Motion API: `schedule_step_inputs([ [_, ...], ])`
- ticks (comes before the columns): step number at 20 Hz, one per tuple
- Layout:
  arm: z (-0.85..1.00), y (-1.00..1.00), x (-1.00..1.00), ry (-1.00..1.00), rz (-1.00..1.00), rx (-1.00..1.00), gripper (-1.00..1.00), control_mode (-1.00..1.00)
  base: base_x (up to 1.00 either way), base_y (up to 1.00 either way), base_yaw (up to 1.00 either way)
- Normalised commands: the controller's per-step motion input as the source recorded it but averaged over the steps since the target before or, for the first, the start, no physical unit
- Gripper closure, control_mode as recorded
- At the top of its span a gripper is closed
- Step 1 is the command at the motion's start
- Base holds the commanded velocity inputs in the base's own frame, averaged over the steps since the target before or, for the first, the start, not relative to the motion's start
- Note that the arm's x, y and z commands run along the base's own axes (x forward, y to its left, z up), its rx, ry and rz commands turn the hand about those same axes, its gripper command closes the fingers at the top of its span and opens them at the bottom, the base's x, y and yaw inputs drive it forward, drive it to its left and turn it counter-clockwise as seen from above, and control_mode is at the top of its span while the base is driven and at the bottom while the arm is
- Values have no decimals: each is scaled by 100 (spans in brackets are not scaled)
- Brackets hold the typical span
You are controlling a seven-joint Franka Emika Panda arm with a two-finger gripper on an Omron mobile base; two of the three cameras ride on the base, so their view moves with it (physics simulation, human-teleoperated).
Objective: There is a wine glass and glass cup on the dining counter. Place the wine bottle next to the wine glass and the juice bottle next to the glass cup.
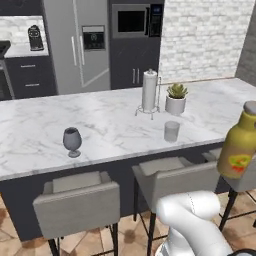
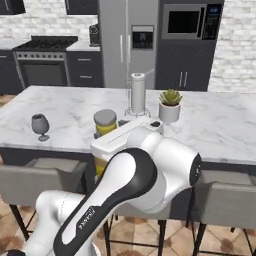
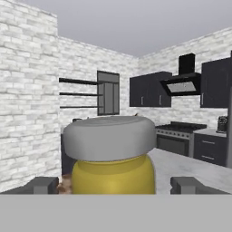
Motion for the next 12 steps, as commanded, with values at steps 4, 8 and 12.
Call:
schedule_step_inputs([
  [4,0,0,0,0,0,0,100,100,4,-75,15],
  [8,0,0,0,0,0,0,100,100,24,-43,5],
  [12,0,0,0,0,0,0,100,100,35,-3,0],
])
